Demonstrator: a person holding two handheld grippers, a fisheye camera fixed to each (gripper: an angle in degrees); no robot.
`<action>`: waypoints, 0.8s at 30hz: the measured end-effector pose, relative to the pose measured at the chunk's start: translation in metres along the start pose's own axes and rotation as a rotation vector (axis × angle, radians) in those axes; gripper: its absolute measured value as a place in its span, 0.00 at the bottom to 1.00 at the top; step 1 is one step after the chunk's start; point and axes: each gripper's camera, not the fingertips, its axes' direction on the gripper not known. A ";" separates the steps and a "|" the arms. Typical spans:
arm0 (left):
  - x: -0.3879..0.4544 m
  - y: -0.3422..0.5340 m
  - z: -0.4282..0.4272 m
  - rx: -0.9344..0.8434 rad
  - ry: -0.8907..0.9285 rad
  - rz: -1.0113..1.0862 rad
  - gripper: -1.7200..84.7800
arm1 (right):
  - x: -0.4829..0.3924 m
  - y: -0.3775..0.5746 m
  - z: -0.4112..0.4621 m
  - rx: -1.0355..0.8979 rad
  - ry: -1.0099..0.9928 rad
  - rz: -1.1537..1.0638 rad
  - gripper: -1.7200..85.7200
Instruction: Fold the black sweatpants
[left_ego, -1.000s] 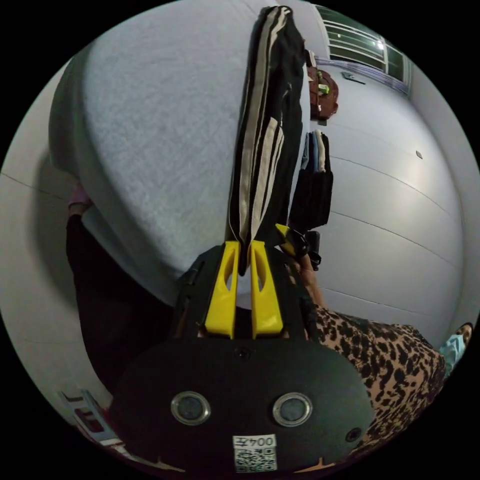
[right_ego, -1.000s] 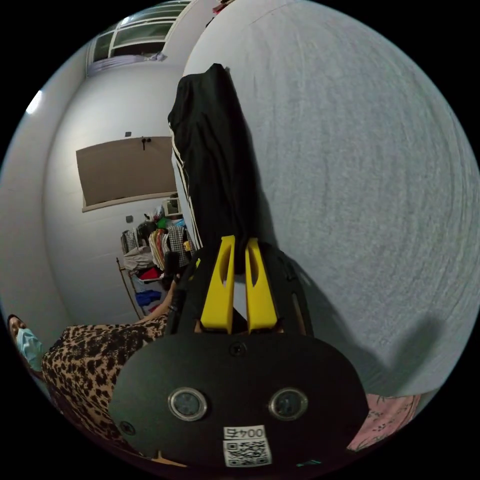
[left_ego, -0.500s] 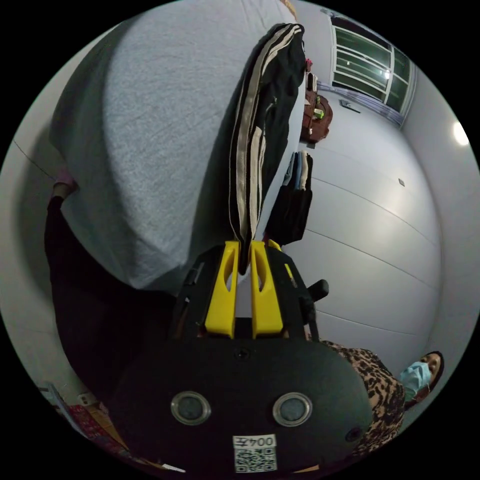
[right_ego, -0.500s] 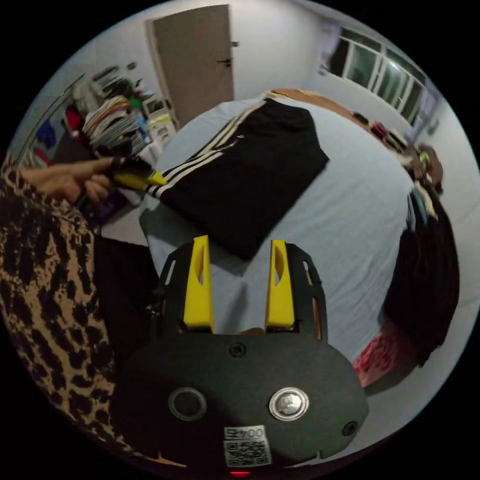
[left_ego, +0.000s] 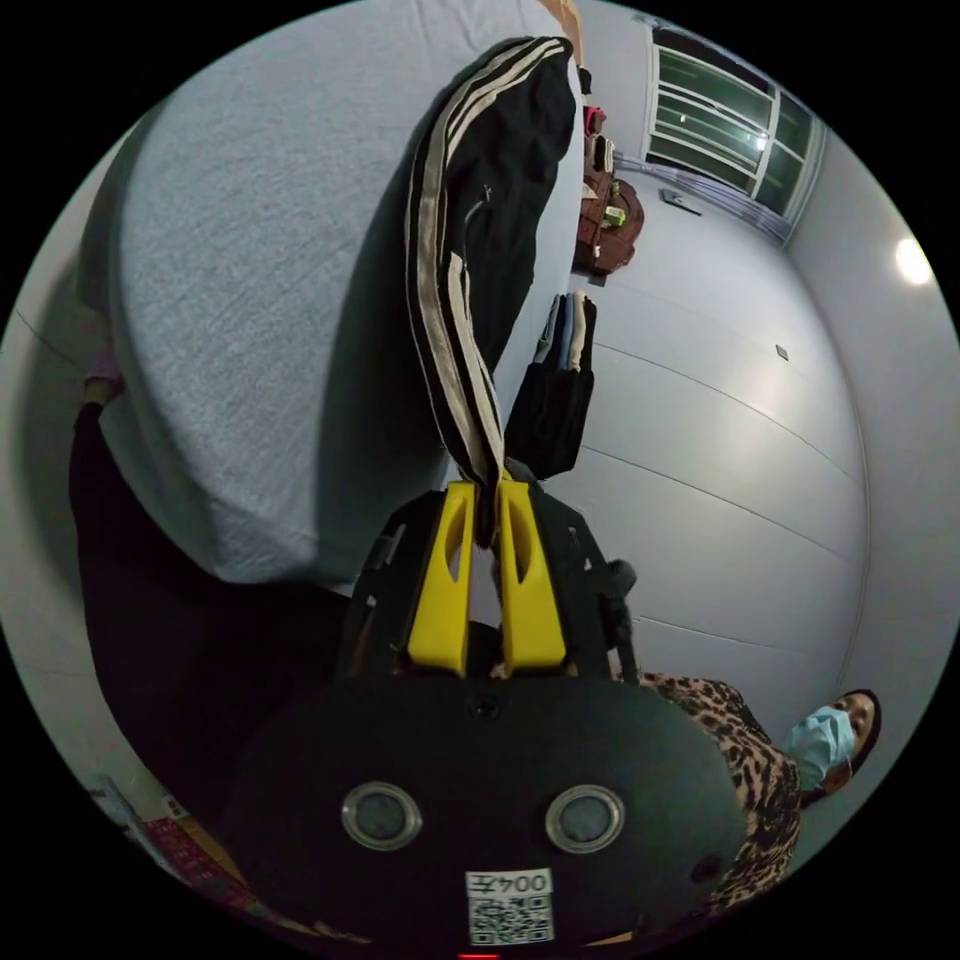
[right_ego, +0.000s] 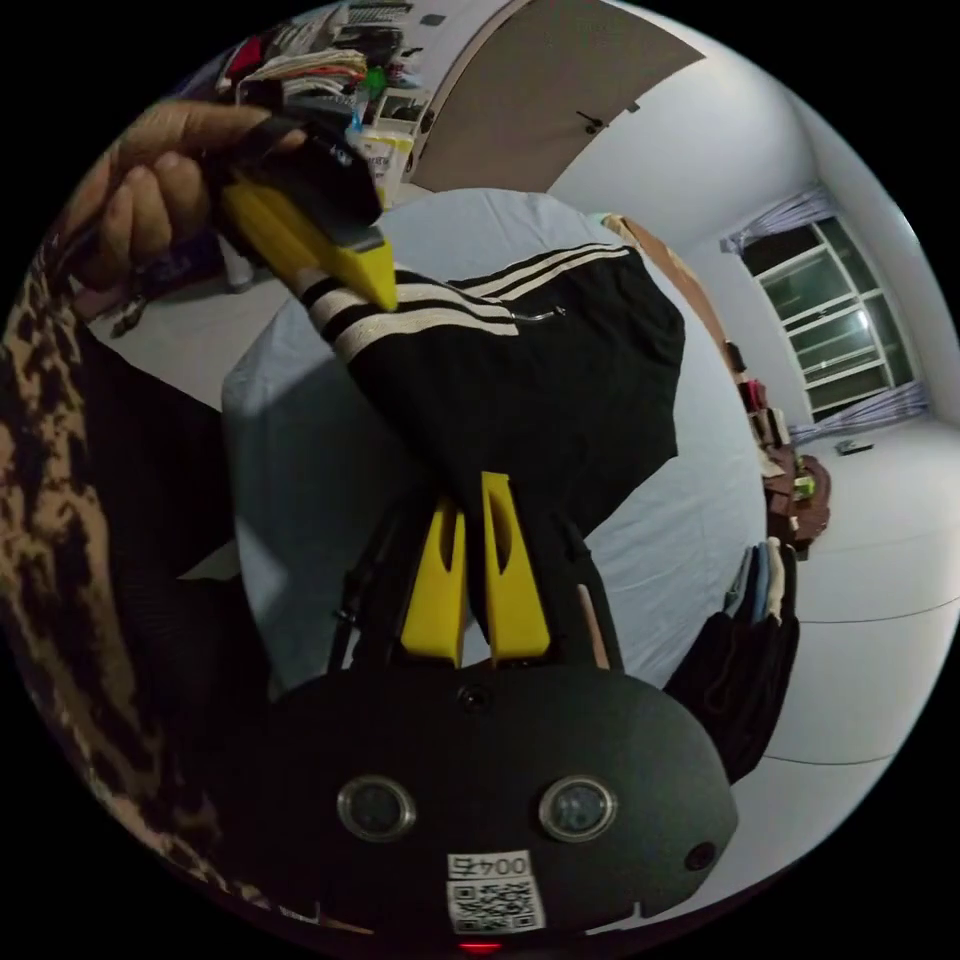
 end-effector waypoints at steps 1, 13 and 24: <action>0.002 0.002 -0.002 -0.007 0.015 0.023 0.03 | 0.006 -0.011 -0.001 -0.009 -0.047 0.006 0.04; 0.069 0.006 -0.036 0.187 -0.347 0.369 0.02 | 0.032 -0.086 -0.031 -0.057 -0.337 -0.001 0.04; 0.065 -0.091 0.028 -0.020 -0.645 0.387 0.02 | 0.107 -0.203 -0.037 -0.200 -0.481 -0.276 0.04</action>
